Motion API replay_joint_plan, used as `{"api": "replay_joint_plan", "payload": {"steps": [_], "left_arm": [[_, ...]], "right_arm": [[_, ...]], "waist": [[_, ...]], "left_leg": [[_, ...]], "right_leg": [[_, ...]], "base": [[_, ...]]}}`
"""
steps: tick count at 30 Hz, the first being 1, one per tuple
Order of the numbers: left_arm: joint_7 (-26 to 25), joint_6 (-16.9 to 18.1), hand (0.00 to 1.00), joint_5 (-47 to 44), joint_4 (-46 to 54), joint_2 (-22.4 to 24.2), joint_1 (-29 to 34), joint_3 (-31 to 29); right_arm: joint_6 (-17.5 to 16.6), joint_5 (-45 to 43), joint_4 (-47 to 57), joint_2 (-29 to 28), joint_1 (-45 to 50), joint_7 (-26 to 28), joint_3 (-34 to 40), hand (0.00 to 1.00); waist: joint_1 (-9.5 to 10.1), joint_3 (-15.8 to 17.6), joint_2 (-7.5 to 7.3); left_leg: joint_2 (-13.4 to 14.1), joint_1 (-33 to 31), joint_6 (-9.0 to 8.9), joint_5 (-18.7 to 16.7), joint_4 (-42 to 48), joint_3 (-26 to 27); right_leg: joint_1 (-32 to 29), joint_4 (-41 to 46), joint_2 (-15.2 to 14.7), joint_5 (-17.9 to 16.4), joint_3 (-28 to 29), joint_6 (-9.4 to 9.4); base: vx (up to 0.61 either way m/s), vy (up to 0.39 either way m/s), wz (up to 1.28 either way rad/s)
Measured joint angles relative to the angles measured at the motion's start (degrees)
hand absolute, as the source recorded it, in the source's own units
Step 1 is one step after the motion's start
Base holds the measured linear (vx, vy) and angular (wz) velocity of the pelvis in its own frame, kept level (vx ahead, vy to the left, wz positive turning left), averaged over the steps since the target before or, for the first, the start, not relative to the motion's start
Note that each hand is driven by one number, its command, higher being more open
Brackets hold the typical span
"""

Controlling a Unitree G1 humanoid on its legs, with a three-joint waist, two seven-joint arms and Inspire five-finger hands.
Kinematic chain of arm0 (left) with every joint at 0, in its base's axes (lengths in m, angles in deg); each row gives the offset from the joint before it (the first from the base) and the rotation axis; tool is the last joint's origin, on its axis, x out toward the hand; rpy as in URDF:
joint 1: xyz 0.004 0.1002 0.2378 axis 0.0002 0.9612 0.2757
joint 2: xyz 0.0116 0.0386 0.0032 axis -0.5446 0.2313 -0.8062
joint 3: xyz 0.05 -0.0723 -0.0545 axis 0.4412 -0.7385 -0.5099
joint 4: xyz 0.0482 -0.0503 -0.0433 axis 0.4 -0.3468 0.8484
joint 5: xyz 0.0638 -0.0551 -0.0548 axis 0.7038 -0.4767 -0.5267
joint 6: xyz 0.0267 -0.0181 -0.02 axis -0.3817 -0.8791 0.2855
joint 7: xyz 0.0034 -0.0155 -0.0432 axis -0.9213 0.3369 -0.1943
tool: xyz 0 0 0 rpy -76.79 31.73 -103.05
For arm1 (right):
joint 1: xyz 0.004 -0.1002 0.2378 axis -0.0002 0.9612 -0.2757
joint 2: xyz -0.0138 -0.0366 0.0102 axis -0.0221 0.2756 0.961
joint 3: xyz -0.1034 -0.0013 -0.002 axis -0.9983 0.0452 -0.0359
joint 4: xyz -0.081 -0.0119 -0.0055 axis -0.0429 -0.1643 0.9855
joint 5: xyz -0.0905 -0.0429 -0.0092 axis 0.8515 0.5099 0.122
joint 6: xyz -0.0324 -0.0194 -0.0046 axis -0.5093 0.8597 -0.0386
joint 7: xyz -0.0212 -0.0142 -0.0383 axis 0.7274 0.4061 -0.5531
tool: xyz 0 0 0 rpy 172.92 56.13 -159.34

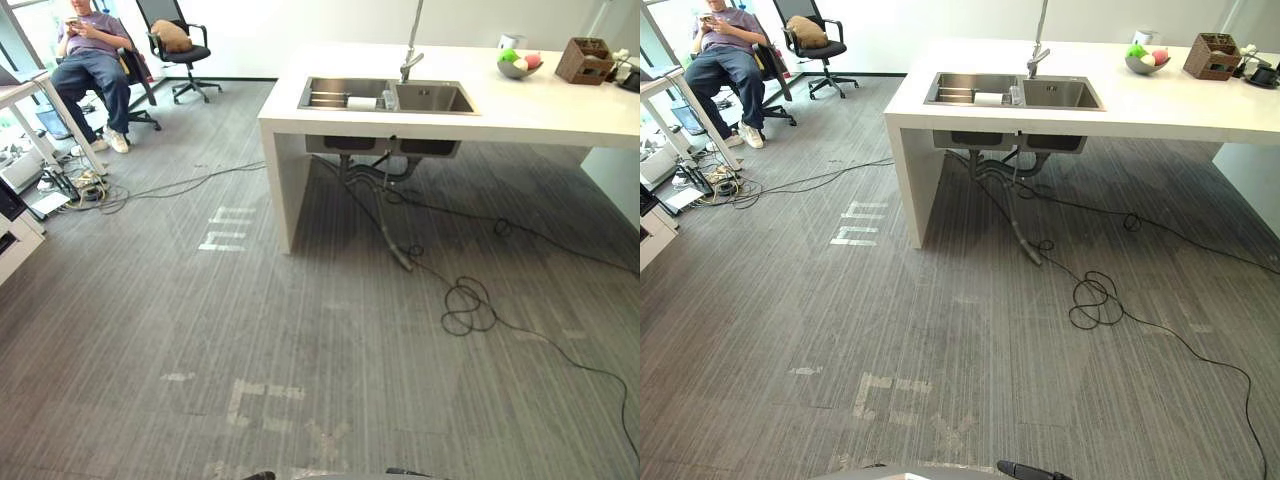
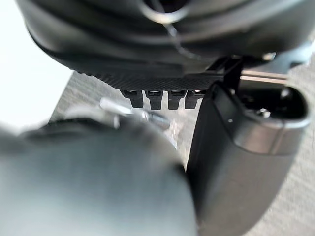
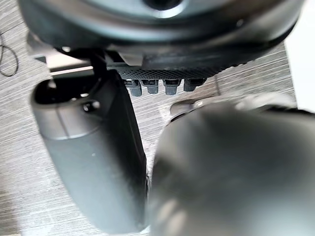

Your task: Walk over to the sink, pick up the cup, carry it to the dishwasher, place the cup inside the dishwasher, then close the dishwasher door

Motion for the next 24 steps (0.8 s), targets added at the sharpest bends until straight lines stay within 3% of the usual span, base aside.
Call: {"api": "replay_joint_plan", "payload": {"steps": [6,15,20,24], "left_arm": [[1.74,2.18,1.00,3.70,-0.02,-0.09,-0.30,0.29],[0.48,7.16,1.00,4.15,0.12,-0.03,-0.09,1.54],[-0.43,13.30,1.00,2.89,0.33,0.07,0.78,3.23],[-0.46,15.89,1.00,2.84,0.46,0.10,1.35,3.23]], "right_arm": [[-5.53,8.15,-0.34,-0.40,-0.93,-0.40,-1.31,1.00],[-13.65,5.84,-0.05,-1.56,-3.05,-4.45,-7.32,1.00],[-13.77,3.52,0.64,-3.42,-3.44,-5.60,-9.06,1.00],[-13.38,2.14,0.64,-3.62,-3.18,-5.59,-8.91,1.00]], "waist": [[0.00,0.52,-0.10],[0.00,1.04,-0.05],[0.06,1.13,-0.22],[0.07,1.35,-0.53]], "left_leg": [[0.02,1.22,-0.72,-0.37,-0.41,-0.07],[0.17,1.80,-1.33,-0.77,-0.43,0.12],[0.02,1.83,-1.32,-0.77,-0.43,0.11],[-0.25,1.93,-1.29,-0.74,-0.44,0.09]], "right_leg": [[1.32,0.15,-0.15,-1.04,-1.90,2.29],[1.60,0.88,-0.19,-1.70,-2.02,3.30],[1.65,0.99,-0.39,-1.68,-2.29,3.27],[1.91,1.00,-0.69,-1.67,-2.94,3.25]], "base": [[0.03,-0.013,0.10],[-0.01,-0.007,0.00],[-0.05,-0.017,0.02],[-0.05,-0.009,0.02]]}}
